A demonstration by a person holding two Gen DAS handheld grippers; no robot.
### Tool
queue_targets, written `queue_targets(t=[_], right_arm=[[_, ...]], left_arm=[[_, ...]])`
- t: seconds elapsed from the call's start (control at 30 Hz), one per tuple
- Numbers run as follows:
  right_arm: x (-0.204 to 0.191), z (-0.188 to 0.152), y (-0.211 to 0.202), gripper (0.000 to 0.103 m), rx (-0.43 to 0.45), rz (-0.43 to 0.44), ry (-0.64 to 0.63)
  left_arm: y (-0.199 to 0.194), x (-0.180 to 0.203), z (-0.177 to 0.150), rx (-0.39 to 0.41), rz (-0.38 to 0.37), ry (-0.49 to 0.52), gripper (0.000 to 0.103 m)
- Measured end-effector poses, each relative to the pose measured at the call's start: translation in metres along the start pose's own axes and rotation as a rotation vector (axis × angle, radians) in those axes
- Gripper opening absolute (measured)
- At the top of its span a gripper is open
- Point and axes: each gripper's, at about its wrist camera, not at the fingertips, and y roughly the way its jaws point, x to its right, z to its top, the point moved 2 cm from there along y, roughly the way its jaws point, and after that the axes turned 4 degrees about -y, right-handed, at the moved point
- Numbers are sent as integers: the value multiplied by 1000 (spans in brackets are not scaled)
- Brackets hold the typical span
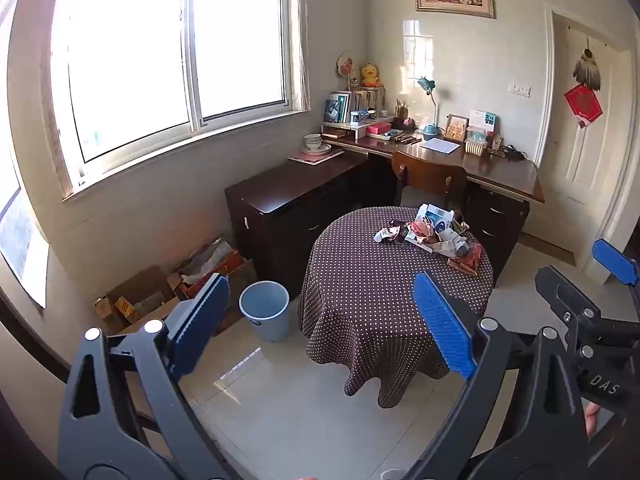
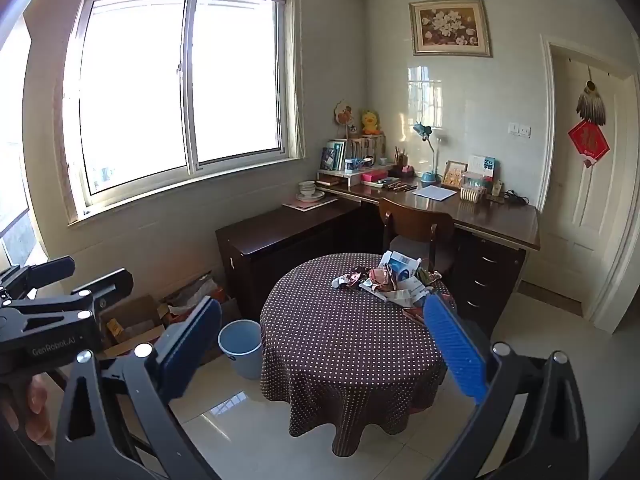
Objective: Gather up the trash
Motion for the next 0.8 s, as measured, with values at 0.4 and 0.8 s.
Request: queue_targets(t=[0.4, 0.8], right_arm=[[-6, -1, 0, 99, -18, 1, 4], [-7, -9, 11, 99, -25, 11, 14]], left_arm=[[1, -18, -3, -17, -12, -8, 92], [4, -4, -4, -24, -4, 2, 92]])
